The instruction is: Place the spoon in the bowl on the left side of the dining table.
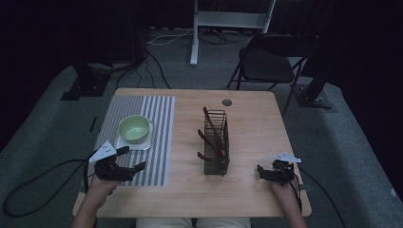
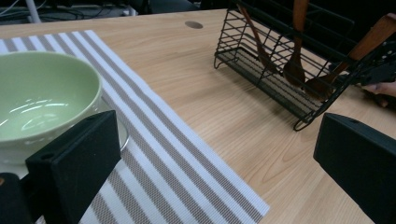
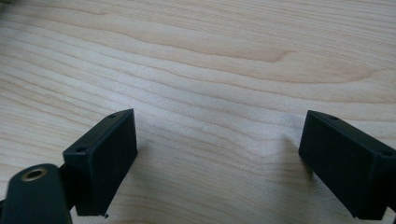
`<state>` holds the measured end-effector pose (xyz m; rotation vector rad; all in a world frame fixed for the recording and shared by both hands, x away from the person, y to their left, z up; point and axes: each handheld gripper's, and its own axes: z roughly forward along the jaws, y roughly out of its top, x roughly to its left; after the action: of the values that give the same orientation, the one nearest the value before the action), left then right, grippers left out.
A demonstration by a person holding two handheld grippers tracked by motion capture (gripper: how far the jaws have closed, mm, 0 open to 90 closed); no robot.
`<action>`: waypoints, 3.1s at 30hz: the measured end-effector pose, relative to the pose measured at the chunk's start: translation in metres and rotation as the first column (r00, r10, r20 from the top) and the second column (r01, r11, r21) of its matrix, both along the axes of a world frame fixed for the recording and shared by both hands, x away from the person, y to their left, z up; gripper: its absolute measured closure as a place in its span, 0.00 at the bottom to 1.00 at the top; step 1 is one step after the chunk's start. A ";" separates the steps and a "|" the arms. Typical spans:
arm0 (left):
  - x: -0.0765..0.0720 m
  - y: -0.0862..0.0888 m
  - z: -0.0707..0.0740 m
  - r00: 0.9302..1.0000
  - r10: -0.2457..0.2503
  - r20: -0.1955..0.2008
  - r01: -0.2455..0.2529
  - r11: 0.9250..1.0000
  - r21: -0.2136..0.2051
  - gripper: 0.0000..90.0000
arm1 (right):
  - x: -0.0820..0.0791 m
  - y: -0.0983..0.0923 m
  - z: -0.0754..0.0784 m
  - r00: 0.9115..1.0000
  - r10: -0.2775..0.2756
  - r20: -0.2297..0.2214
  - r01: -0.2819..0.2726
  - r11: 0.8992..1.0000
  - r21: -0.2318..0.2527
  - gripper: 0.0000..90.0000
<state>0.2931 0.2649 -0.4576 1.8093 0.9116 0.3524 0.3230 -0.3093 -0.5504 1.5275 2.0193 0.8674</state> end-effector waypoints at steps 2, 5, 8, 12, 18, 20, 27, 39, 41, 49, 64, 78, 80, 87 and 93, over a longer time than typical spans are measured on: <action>0.002 -0.002 0.002 1.000 -0.007 0.001 0.007 1.000 -0.012 0.01 | 0.000 0.000 0.000 1.000 0.000 0.000 0.000 1.000 0.000 0.12; 0.004 -0.007 0.005 1.000 -0.022 0.012 0.022 1.000 -0.002 0.01 | 0.000 0.000 0.000 1.000 0.000 0.000 0.000 1.000 0.000 0.12; 0.006 -0.011 0.009 0.999 -0.039 0.023 0.039 0.999 -0.007 0.01 | 0.000 0.000 0.000 1.000 0.001 0.000 -0.001 1.000 0.000 0.12; 0.012 -0.019 0.013 0.998 -0.055 0.029 0.056 0.998 -0.012 0.01 | 0.000 0.000 0.000 1.000 0.000 0.000 0.000 1.000 0.000 0.12; 0.019 -0.028 0.018 0.996 -0.080 0.040 0.080 0.997 -0.009 0.03 | 0.000 0.000 0.000 1.000 0.001 0.000 -0.001 1.000 -0.001 0.12; 0.021 -0.032 0.020 0.995 -0.087 0.044 0.088 0.996 -0.009 0.03 | 0.000 0.000 0.000 1.000 0.000 0.000 0.000 1.000 0.000 0.12; 0.031 -0.046 0.024 0.992 -0.117 0.047 0.118 0.993 -0.010 0.03 | 0.000 0.000 0.000 1.000 0.001 0.001 -0.001 1.000 -0.001 0.12; 0.044 -0.071 0.026 0.984 -0.175 0.037 0.175 0.985 0.002 0.03 | 0.000 0.000 0.000 1.000 0.001 0.000 -0.001 1.000 0.000 0.12; 0.047 -0.077 0.026 0.983 -0.181 0.036 0.181 0.983 0.006 0.03 | 0.000 0.000 0.000 1.000 0.001 0.000 -0.001 1.000 0.000 0.12; 0.058 -0.097 0.028 0.974 -0.223 0.043 0.223 0.975 -0.016 0.03 | 0.001 0.000 0.000 1.000 0.002 0.002 -0.002 1.000 0.001 0.12; 0.072 -0.138 0.024 0.956 -0.293 0.024 0.293 0.955 -0.034 0.08 | 0.001 0.001 0.000 1.000 0.011 0.000 -0.011 1.000 0.002 0.12; 0.088 -0.165 0.024 0.944 -0.328 0.017 0.329 0.944 -0.030 0.31 | 0.001 0.001 0.000 1.000 0.019 0.003 -0.019 1.000 -0.001 0.12; 0.088 -0.165 0.023 0.945 -0.326 0.034 0.327 0.944 -0.035 0.37 | 0.001 0.001 0.000 1.000 0.019 0.003 -0.019 1.000 -0.001 0.12; 0.090 -0.175 0.020 0.947 -0.319 0.033 0.320 0.947 -0.019 0.53 | 0.001 0.001 0.000 1.000 0.022 0.002 -0.022 1.000 0.000 0.12; 0.091 -0.179 0.019 0.949 -0.312 0.031 0.313 0.949 -0.028 0.72 | 0.001 0.001 0.000 1.000 0.024 0.002 -0.024 1.000 0.000 0.12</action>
<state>0.3844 0.0864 -0.4387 1.8784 0.5940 0.1580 0.3238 -0.3084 -0.5504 1.5047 2.0403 0.8777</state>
